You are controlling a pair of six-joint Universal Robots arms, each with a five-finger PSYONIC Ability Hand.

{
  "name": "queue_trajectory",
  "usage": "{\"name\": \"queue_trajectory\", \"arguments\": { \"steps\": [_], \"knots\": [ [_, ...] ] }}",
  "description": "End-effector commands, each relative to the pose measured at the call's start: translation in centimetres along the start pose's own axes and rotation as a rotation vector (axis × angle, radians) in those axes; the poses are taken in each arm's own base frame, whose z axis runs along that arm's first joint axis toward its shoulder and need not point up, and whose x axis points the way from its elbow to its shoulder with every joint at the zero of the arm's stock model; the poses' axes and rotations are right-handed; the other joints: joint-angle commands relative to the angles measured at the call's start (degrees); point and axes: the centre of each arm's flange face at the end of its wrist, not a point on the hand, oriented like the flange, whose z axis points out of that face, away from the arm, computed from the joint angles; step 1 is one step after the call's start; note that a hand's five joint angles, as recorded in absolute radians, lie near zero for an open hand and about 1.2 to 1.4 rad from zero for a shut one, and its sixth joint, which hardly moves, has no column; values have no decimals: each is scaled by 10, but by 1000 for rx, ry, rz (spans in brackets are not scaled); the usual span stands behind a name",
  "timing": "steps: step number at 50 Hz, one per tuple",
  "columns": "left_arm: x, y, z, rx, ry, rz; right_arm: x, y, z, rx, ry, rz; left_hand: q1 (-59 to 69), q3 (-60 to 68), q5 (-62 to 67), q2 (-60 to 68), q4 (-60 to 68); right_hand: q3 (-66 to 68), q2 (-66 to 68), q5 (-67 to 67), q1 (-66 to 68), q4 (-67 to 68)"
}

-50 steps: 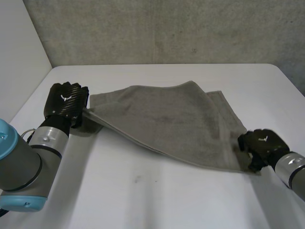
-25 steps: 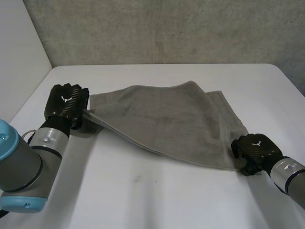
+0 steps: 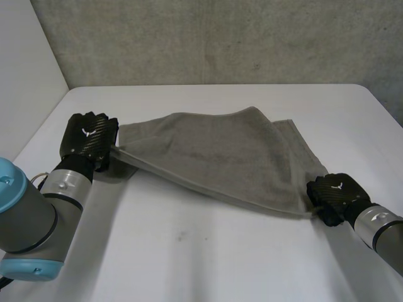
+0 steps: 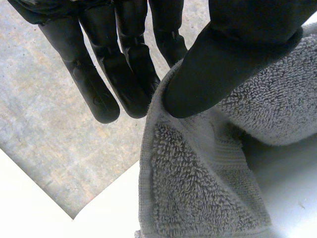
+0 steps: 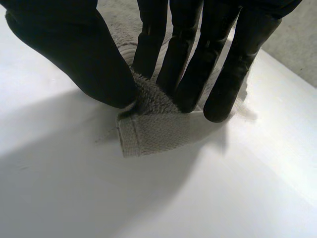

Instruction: Fold the towel.

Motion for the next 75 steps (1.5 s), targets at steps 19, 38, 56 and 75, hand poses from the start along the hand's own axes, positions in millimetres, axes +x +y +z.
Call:
{"name": "queue_trajectory", "arguments": {
  "steps": [19,38,56,75],
  "knots": [
    [1,-3,-28,-159,68,132,22,-46,-43,-53,107,-66,121,103,111,102,102,125,126,147,259,119],
    [9,-9,-120,-398,253,263,15,-47,-109,-356,-63,-284,121,103,111,102,102,125,126,147,259,119],
    [21,24,4,-239,172,288,38,-65,-14,-154,59,-250,121,103,111,102,102,125,126,147,259,119],
    [33,56,126,-67,72,295,45,-84,111,105,248,-345,121,103,111,102,102,125,126,147,259,119]
  ]
}}
